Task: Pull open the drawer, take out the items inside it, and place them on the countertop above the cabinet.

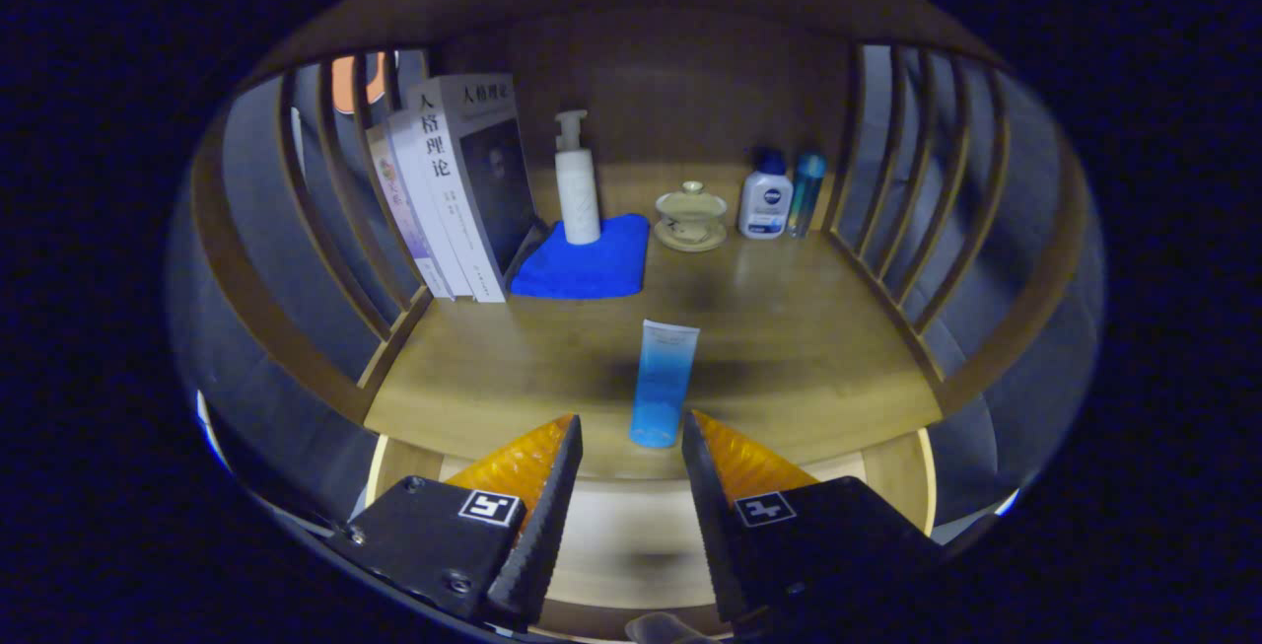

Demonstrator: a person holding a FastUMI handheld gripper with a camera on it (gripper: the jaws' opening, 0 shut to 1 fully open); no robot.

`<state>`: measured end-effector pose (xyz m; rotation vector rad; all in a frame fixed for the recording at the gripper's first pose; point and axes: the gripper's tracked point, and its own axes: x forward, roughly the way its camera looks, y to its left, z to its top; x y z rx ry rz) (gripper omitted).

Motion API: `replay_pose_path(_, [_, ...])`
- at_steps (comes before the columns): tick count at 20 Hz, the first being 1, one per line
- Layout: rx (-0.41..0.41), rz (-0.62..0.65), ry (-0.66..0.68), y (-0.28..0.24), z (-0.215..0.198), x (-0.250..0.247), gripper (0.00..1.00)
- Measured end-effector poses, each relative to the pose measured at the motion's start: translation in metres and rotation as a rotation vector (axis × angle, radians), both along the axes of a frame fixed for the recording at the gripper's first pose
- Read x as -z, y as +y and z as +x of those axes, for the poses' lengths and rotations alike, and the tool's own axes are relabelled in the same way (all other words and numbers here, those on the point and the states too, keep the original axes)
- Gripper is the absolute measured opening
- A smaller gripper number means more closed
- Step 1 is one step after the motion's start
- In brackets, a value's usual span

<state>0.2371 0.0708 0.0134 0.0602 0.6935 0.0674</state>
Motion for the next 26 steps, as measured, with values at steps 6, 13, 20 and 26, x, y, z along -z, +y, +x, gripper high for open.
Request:
replay_pose_path(6, [-0.026,0.097,-0.243,0.000,-0.075,-0.033,0.81])
replay_pose_path(13, [-0.008,0.129,-0.540,-0.021,-0.164,-0.077,1.00])
replay_pose_path(20, [-0.004,0.115,-0.582,-0.037,-0.217,-0.036,1.00])
replay_pose_path(26, [0.029,0.072,-0.544,-0.052,-0.232,0.024,1.00])
